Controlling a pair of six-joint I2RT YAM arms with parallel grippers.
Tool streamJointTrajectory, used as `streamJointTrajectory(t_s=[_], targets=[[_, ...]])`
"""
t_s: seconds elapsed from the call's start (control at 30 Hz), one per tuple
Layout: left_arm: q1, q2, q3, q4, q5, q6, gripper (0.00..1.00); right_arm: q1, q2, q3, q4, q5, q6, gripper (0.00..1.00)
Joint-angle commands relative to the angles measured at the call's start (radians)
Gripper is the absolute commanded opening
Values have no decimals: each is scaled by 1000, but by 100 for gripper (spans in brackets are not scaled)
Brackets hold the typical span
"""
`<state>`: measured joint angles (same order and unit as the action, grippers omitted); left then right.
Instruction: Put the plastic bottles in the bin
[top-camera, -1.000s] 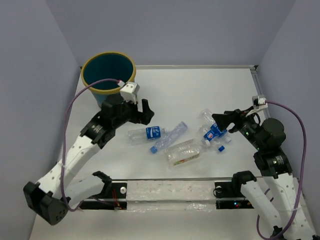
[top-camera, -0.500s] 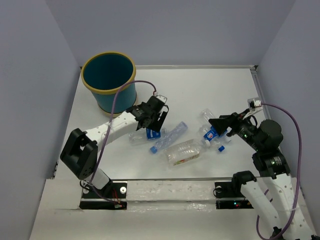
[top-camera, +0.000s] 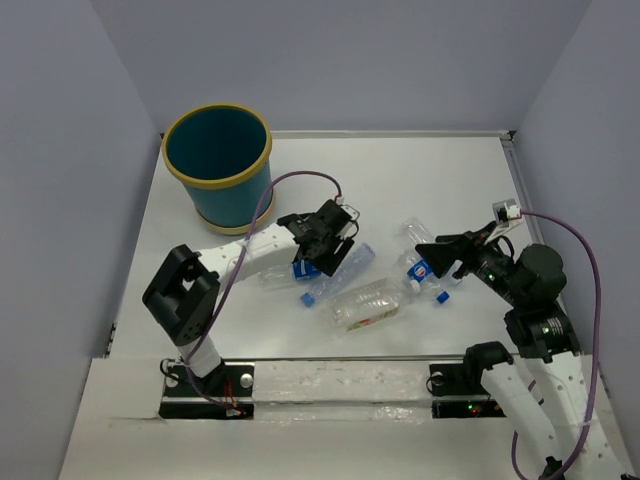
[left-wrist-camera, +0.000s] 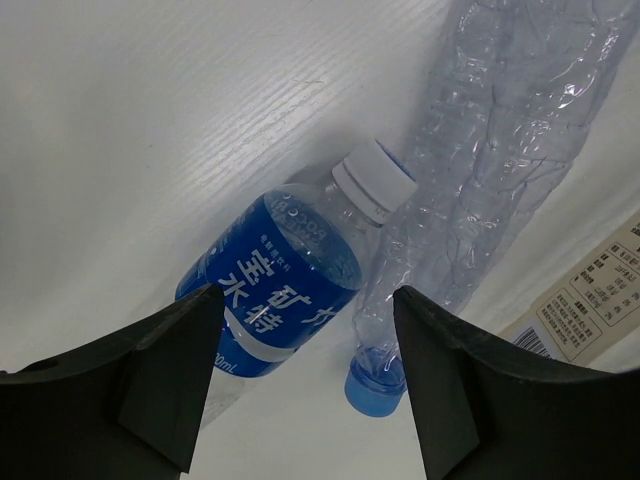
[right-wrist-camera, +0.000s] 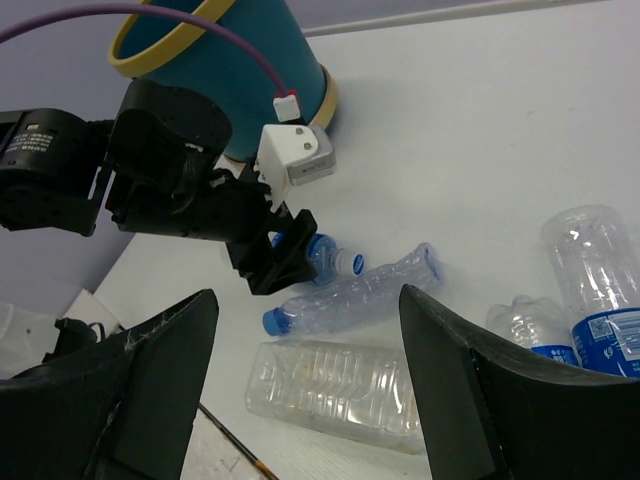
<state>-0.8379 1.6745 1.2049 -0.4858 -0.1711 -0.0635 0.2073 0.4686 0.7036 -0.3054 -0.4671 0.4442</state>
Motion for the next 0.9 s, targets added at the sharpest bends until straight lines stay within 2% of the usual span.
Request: streamJointTrajectory(t_s=[0.0, 0.3, 0.63, 0.87], targets=[[2, -28, -2, -42, 22, 14, 80, 4, -8, -3, 35, -31, -1, 78], [3, 28, -31, -25, -86, 2, 83, 4, -11, -7, 35, -38, 4, 78], [23, 122, 21, 9, -113, 8, 79, 4, -18, -35, 38, -48, 11, 78], [45, 154, -11, 29, -154, 8, 81, 4, -15, -30, 40, -50, 8, 78]])
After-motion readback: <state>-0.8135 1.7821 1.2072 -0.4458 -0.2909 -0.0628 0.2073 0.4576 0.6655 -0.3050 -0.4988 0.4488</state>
